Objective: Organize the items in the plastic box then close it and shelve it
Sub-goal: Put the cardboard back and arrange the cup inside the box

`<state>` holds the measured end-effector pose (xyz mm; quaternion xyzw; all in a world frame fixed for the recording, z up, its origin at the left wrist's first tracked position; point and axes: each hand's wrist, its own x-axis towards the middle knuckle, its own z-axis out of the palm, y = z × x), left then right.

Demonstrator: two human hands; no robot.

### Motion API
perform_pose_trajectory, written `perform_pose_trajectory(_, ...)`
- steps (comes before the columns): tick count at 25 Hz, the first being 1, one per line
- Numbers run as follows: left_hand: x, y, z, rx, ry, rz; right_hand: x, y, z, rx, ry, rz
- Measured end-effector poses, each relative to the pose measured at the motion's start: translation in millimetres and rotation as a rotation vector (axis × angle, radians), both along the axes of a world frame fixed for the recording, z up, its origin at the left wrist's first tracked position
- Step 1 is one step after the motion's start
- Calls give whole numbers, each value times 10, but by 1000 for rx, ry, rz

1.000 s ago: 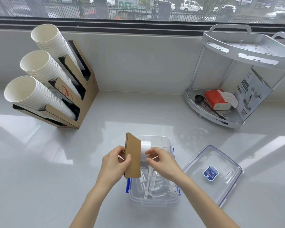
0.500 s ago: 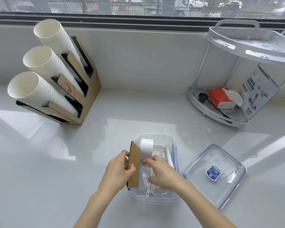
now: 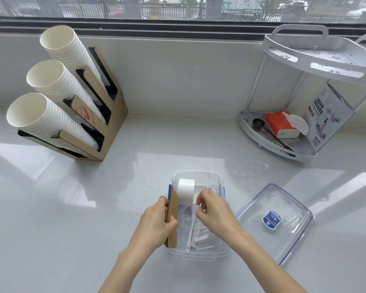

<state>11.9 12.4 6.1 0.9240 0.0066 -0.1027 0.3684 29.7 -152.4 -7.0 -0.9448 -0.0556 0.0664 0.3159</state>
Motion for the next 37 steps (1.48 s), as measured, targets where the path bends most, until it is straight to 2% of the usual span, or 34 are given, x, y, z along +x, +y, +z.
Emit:
perform_pose_trajectory(3,11,28,6,9,30,-12,14,-61,26,39,-10,-37)
perform_pose_trajectory(11,44,-147,-38,197,8,-38,-13,-26,39,82,-11,-35)
perform_pose_trajectory(15,46,-161,-42,226,20,-40,-24,-7,29,81,4,-36)
perform_pose_trajectory(21,-31,-157,-73,209,-74,-88,-31,-16,27,100,2,-46)
perform_pose_trajectory(26,-12,-201,-84,271,-41,-110,-23,-21,21,102,1,-73)
perform_pose_trajectory(30,-18,-213,-67,270,-22,-40,-27,-7,25,106,8,-60)
perform_pose_trajectory(37,-11,-256,-47,258,-111,38,-31,-10,32,103,11,-53)
